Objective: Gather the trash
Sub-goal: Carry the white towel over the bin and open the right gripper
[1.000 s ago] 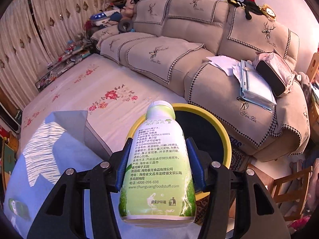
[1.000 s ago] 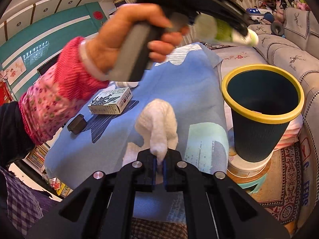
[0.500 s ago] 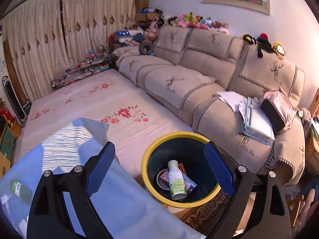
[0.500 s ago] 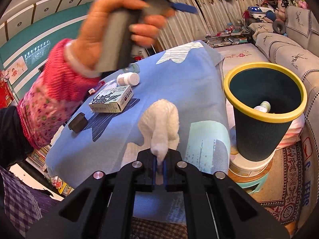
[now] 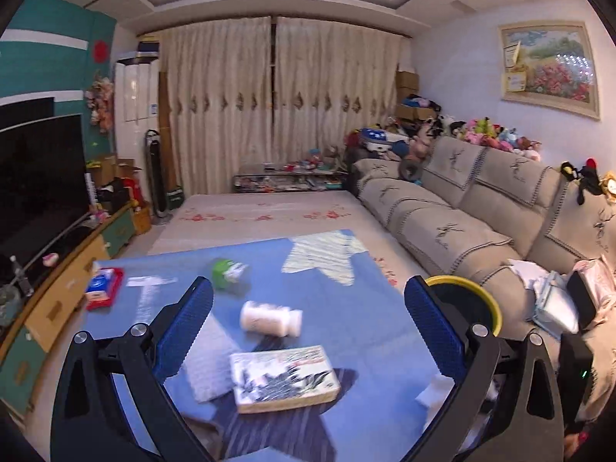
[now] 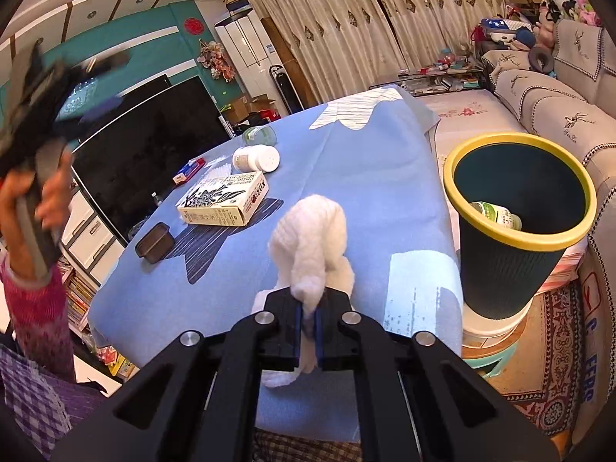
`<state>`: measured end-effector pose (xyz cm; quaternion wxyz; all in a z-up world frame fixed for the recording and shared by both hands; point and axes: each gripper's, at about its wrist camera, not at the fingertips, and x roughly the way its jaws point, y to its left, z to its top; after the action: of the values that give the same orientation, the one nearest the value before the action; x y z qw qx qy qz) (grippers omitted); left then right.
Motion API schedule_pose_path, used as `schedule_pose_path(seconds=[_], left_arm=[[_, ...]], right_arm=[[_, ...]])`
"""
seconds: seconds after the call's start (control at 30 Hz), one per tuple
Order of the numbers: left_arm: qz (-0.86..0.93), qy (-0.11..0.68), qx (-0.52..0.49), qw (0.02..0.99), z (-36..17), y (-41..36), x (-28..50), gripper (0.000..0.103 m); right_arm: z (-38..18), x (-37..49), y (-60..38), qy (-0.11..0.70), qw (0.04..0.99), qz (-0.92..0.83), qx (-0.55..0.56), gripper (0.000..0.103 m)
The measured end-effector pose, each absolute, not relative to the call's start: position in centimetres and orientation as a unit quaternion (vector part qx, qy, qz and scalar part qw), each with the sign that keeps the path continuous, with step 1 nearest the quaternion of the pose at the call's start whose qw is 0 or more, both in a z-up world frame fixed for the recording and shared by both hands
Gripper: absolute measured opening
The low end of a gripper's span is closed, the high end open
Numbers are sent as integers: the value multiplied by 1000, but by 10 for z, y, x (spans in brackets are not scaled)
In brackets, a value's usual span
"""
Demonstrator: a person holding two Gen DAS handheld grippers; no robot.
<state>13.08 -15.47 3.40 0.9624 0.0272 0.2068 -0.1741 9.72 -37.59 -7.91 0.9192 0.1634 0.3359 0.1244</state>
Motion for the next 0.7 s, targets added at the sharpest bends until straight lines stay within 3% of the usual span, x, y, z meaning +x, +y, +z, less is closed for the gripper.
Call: schedule_pose_path(seconds=[0.3, 0.5, 0.7], left_arm=[[-85, 240, 11, 967, -6, -56, 88, 98], [-76, 256, -11, 963, -24, -44, 89, 98], [-81, 260, -14, 962, -26, -54, 94, 98]], right_arm=[[-41, 114, -398, 302, 940, 69, 145, 5], [-11, 143, -435, 271, 954, 3, 129, 5], [-20, 184, -479, 288, 946, -65, 132, 6]])
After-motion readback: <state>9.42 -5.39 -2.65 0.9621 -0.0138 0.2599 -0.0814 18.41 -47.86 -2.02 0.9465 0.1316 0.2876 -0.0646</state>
